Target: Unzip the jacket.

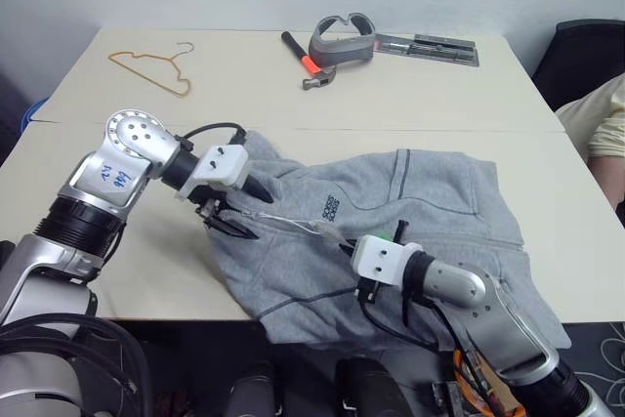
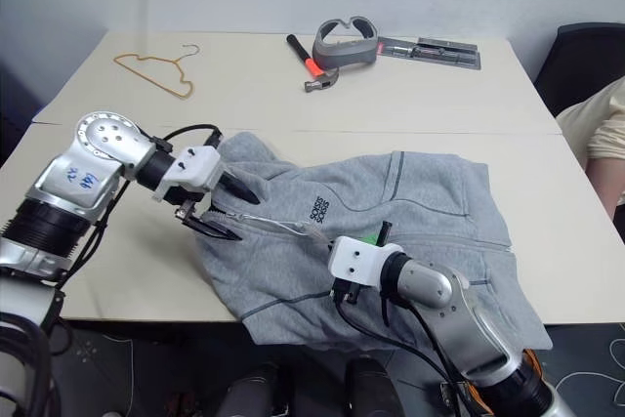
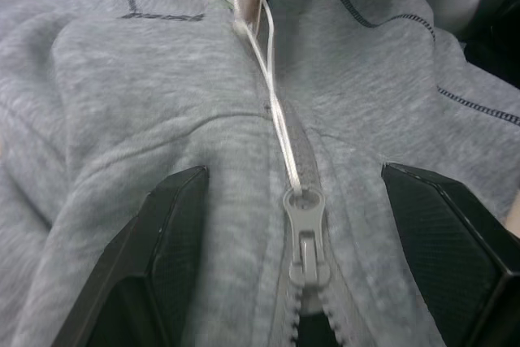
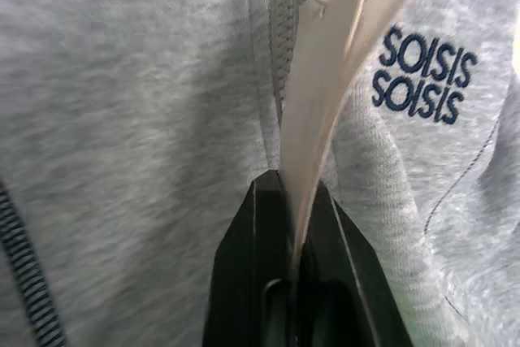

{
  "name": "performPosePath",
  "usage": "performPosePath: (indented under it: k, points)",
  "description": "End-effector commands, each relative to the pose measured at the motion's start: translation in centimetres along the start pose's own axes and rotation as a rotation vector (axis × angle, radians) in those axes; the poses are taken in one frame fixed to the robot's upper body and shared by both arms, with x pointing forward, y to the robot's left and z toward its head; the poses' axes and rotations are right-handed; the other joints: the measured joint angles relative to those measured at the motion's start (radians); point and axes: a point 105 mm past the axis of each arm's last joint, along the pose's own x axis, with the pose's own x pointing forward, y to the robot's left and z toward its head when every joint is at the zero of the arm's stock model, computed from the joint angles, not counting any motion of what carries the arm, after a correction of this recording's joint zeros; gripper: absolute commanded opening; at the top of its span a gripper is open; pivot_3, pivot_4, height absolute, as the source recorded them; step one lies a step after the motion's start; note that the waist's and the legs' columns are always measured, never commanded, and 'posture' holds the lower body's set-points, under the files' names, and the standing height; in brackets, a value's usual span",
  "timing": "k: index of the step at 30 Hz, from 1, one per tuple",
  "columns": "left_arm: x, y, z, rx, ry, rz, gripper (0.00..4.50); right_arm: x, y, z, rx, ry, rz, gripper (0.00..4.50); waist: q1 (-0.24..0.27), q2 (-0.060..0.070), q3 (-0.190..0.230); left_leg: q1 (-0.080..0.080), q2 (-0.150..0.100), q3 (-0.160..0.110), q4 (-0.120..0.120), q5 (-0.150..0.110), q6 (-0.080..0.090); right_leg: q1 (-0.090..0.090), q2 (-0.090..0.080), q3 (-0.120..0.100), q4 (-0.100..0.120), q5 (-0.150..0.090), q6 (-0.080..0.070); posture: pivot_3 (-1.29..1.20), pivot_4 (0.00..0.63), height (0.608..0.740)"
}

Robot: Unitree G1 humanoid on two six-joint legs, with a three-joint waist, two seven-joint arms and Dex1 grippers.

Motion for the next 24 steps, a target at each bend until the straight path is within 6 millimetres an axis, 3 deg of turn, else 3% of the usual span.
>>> performPosePath:
  k: [1, 8, 13, 18, 24]
  points:
    - [0.4, -0.9, -0.6, 0.035, 0.025, -0.095, 3.59, -1.1, -1.0, 1.4, -0.042, -0.035, -0.057, 0.06, 0.000, 0.000, 0.000, 0.000, 0.000, 0.000, 0.000, 0.000, 0.000, 0.000, 0.000, 0.000, 0.000, 0.000, 0.000, 0.00, 0.150, 0.740]
    - [4.2, 0.8, -5.2, -0.043, 0.065, 0.009, 3.59, -2.6, -3.5, 1.4, -0.066, -0.017, -0.207, 0.06, 0.003, 0.000, -0.001, 0.001, -0.001, 0.000, 0.000, 0.000, 0.000, 0.001, -0.001, 0.000, 0.000, 0.000, 0.000, 0.00, 0.150, 0.740]
    - [5.5, 0.8, -8.3, -0.142, 0.093, 0.075, 3.59, -3.7, -5.7, -0.4, -0.076, 0.077, -0.340, 0.06, 0.017, -0.001, -0.004, 0.004, -0.003, 0.000, 0.000, -0.001, 0.002, 0.004, -0.003, -0.002, 0.000, 0.000, 0.001, 0.00, 0.150, 0.740]
    - [6.0, 0.4, -9.5, -0.203, 0.072, 0.118, 3.59, -5.7, -7.6, -2.8, -0.054, 0.179, -0.500, 0.06, 0.026, 0.000, -0.015, 0.006, -0.004, -0.002, 0.000, 0.000, 0.004, 0.007, -0.005, -0.003, 0.000, 0.001, 0.002, 0.00, 0.150, 0.740]
    - [5.9, 0.3, -10.0, -0.249, 0.040, 0.167, 3.59, -7.6, -7.4, -3.6, 0.081, 0.180, -0.593, 0.06, 0.022, 0.003, -0.024, 0.009, -0.004, -0.002, -0.001, -0.003, 0.009, 0.011, -0.005, -0.003, -0.001, 0.001, 0.002, 0.00, 0.150, 0.740]
